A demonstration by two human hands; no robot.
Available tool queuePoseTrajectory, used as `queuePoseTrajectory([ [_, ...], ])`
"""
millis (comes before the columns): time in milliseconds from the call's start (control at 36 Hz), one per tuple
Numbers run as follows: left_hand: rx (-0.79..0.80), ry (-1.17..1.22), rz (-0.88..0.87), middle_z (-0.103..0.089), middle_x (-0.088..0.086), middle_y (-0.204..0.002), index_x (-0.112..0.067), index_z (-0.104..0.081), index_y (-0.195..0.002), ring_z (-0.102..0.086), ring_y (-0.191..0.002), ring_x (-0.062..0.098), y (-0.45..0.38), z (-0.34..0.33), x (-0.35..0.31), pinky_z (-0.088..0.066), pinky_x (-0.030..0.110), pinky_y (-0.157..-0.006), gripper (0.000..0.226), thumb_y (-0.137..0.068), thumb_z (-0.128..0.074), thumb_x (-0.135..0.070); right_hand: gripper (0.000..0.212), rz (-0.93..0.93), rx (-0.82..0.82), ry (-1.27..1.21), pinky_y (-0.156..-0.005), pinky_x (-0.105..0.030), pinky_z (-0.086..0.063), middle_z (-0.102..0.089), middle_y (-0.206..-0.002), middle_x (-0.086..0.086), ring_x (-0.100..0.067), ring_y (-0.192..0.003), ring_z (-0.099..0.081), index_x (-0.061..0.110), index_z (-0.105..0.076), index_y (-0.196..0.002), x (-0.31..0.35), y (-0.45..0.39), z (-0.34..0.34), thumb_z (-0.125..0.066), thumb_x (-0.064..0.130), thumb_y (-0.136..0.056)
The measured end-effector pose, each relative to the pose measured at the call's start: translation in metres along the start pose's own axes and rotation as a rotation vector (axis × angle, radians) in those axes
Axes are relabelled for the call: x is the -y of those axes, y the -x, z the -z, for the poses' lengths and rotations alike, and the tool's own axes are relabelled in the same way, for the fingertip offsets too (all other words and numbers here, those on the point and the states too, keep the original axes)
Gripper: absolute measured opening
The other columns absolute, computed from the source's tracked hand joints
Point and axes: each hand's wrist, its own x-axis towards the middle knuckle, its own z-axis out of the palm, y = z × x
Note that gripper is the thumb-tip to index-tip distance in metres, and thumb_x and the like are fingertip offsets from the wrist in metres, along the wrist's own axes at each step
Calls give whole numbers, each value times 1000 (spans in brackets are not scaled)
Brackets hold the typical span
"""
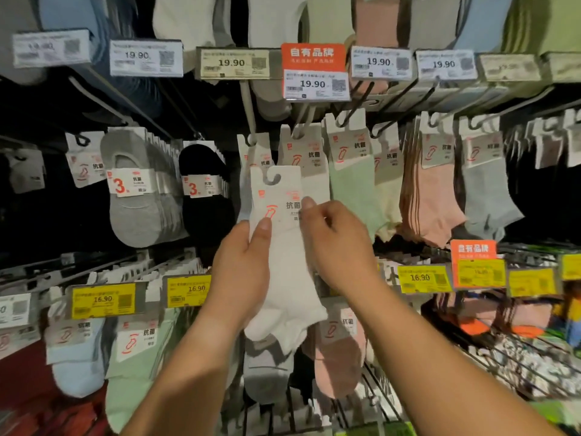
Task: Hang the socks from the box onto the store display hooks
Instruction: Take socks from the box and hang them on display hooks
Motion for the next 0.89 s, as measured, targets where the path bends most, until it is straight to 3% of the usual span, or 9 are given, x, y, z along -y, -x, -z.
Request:
queuePoseTrajectory([
  [83, 16, 17, -9, -76, -5, -110, -30, -72, -108, -71, -108, 23, -3, -14, -5, -52, 54, -100, 46, -82, -54, -64, 22, 10, 7, -138, -55, -15, -37, -60, -79, 10, -13, -73, -55, 22, -50, -92, -9, 10, -9, -47, 41, -101],
  [167, 24, -2, -14, -76, -8, -109, -27, -72, -108, -71, -106, 17, -5, -25, -10, -53, 50, -100, 41, -89, -54, -58, 23, -40, -38, -228, -58, -27, -38, -65, -87, -1, -22, -82, -61, 16, -51, -97, -17, 7, -8, -48, 38, -101],
  [278, 23, -150, -47, -74, -8, -108, -22, -70, -110, -69, -103, 11, -9, -32, -20, -54, 40, -97, 31, -104, -49, -43, 22, -2, -73, -192, -51, -17, -38, -62, -76, 2, -21, -74, -60, 16, -50, -102, -18, -1, 2, -48, 38, -101],
  [361, 20, -228, -94, -73, -8, -109, -21, -69, -113, -67, -104, 13, -15, -34, -29, -53, 35, -93, 34, -105, -45, -44, 23, 47, -93, -175, -62, -31, -45, -67, -80, -4, -24, -77, -63, 17, -50, -105, -13, -9, 9, -48, 40, -101],
  [417, 18, -229, -119, -72, -9, -111, -23, -69, -115, -66, -107, 12, -19, -37, -36, -52, 32, -92, 33, -106, -44, -43, 21, 75, -106, -174, -60, -27, -45, -67, -79, -3, -22, -75, -64, 19, -49, -103, -8, -15, 13, -48, 40, -101],
  [472, 8, -231, -147, -72, -8, -114, -23, -68, -117, -66, -109, 14, -24, -40, -43, -52, 35, -96, 36, -105, -44, -46, 19, 97, -120, -166, -54, -19, -41, -67, -81, -1, -19, -75, -63, 21, -48, -101, -3, -21, 18, -47, 40, -101],
  [528, 3, -234, -165, -72, -8, -113, -24, -68, -114, -66, -108, 16, -32, -43, -50, -52, 42, -98, 41, -100, -43, -54, 20, 119, -138, -166, -58, -29, -38, -68, -85, -3, -21, -80, -63, 20, -48, -102, 3, -29, 22, -47, 40, -101],
  [639, 8, -188, -166, -74, -7, -109, -25, -69, -110, -68, -107, 19, -49, -46, -62, -53, 48, -98, 56, -85, -41, -67, 21, 138, -145, -165, -64, -29, -39, -67, -92, -2, -20, -84, -62, 20, -48, -102, 16, -46, 29, -48, 41, -101],
  [889, 9, -177, -46, -74, 3, -103, -18, -71, -97, -69, -102, 26, -68, -52, -61, -53, 49, -98, 51, -80, -47, -60, 29, 51, -133, -197, -73, -32, -48, -65, -91, -2, -22, -87, -63, 14, -54, -96, 11, -65, 27, -51, 42, -99],
])
